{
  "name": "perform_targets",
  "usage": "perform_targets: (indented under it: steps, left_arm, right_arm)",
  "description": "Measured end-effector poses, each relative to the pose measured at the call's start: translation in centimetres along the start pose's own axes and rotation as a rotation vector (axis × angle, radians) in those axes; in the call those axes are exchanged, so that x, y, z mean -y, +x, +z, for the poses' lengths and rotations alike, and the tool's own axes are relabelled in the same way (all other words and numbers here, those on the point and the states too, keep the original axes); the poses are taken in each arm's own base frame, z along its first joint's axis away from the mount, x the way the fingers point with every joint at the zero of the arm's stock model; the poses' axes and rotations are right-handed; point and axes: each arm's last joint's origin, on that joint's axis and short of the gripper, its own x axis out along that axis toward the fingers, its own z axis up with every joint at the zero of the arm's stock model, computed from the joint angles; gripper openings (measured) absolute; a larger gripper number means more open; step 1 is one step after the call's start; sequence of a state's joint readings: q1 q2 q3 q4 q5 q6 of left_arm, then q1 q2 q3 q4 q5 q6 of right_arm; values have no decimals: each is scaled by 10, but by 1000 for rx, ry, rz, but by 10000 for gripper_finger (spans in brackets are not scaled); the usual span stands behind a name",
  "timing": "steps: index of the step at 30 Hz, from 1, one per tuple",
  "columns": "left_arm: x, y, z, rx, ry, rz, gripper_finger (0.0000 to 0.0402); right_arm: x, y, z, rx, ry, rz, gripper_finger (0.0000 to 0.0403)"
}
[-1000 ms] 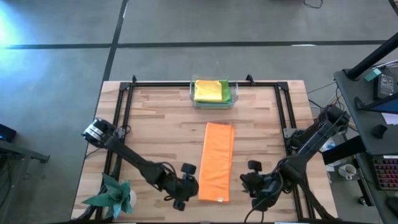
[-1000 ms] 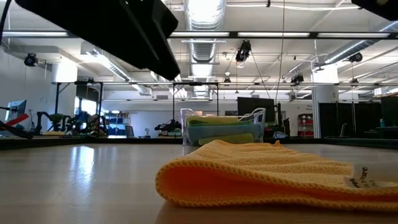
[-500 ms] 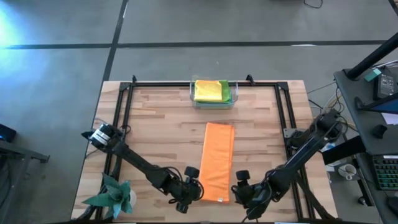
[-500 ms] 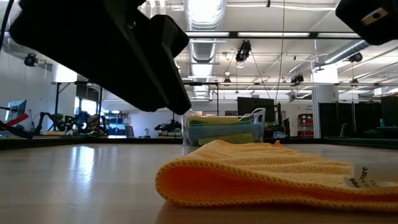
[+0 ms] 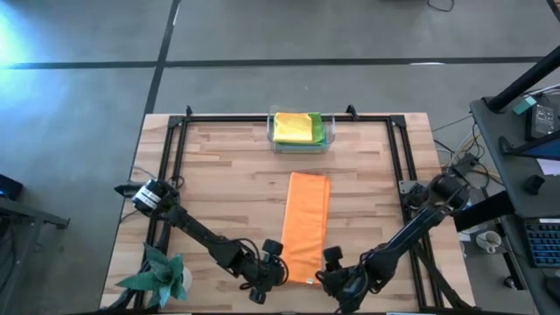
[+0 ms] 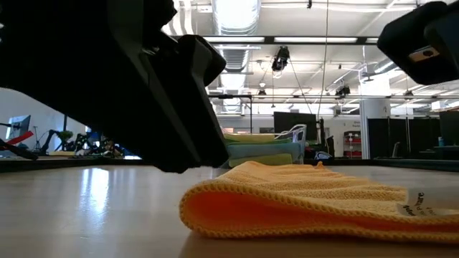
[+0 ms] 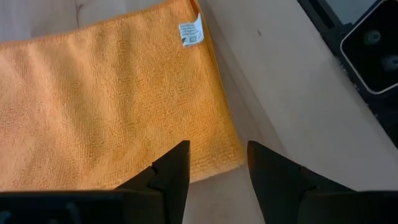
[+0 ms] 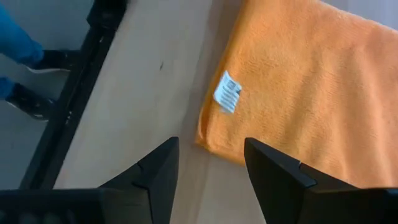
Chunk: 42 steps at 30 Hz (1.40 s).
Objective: Fold microfiber towels
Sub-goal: Fold the orange microfiber cloth
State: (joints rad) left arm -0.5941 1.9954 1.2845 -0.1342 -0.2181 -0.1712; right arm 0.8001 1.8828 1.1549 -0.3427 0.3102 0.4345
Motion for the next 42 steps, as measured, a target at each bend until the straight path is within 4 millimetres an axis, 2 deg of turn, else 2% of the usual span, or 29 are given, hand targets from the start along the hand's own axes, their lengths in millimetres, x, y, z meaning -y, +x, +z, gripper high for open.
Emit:
perform_targets:
  steps: [11, 19, 23, 28, 31, 34, 38, 42]
  left_arm:
    - [-1, 3, -9, -25, 30, -20, 144]
    - [0, 18, -12, 6, 49, -23, 144]
    - [0, 23, -13, 2, 43, -18, 144]
    - [-1, 26, -17, -10, 40, -14, 140]
    - [-2, 27, -17, -13, 32, -9, 122]
    - [-5, 27, -17, -17, -5, 4, 85]
    - [-9, 26, -15, -19, -25, 13, 19]
    - [-13, 22, -9, -8, -80, 17, 9]
  right_arm:
    - [4, 30, -2, -5, -44, 43, 180]
    - [11, 34, 0, -6, -20, 29, 175]
    - [16, 36, -1, -16, -8, 19, 148]
    - [20, 38, -2, -28, 13, 32, 85]
    - [20, 38, -2, -34, 34, 41, 48]
    - [20, 38, -2, -34, 36, 44, 19]
    - [20, 37, -2, -37, 36, 51, 11]
    - [21, 31, -2, -68, 53, 51, 10]
